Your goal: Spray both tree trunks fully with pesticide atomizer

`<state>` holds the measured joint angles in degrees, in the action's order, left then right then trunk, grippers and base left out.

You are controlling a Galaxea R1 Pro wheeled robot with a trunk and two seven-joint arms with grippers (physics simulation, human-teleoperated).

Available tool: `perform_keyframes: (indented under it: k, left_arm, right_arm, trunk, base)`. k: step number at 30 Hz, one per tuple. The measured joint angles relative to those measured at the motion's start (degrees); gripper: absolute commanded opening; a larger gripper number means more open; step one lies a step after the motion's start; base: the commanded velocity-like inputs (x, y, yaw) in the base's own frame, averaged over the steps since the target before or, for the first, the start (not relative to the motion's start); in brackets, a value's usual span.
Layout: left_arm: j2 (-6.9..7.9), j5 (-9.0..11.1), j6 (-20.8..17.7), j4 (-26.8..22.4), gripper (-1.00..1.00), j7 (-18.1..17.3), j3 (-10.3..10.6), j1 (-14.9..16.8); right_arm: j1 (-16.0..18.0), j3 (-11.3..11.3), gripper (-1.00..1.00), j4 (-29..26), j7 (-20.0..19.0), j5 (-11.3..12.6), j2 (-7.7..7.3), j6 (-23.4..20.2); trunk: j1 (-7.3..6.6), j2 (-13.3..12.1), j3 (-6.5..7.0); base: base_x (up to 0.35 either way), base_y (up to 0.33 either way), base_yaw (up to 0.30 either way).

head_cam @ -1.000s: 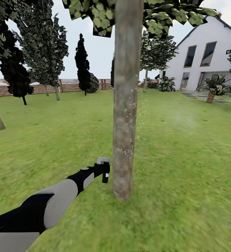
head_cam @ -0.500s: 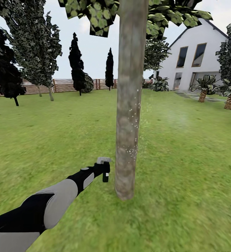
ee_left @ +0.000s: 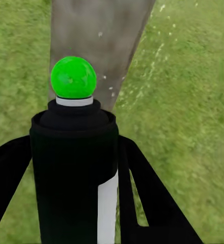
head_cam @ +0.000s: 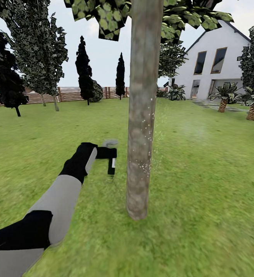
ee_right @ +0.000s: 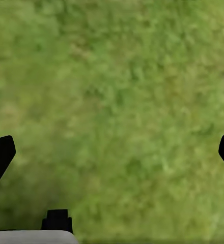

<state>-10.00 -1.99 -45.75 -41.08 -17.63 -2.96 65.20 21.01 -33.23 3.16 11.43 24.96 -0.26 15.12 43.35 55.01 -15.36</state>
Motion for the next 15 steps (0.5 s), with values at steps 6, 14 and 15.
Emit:
perform_keyframes:
  k: [6,14,15]
  left_arm:
    - [0.0,3.16,-0.66,-0.4,-1.0,-4.07,5.88,2.26]
    - [0.0,3.17,-0.65,-0.61,-1.0,-4.56,6.8,2.36]
    - [0.0,3.22,-0.66,-0.82,-1.0,-4.59,6.84,2.33]
  right_arm:
    - [0.0,0.0,1.0,0.0,0.0,0.0,0.0,0.0]
    - [0.0,0.0,1.0,0.0,0.0,0.0,0.0,0.0]
    - [0.0,0.0,1.0,0.0,0.0,0.0,0.0,0.0]
  trunk:
    - [0.0,-0.01,-0.01]
    - [0.0,-0.01,-0.01]
    - [0.0,-0.01,-0.01]
  base:
    - [0.091,0.0,0.0]
    - [0.112,0.0,0.0]
    - [0.008,0.0,0.0]
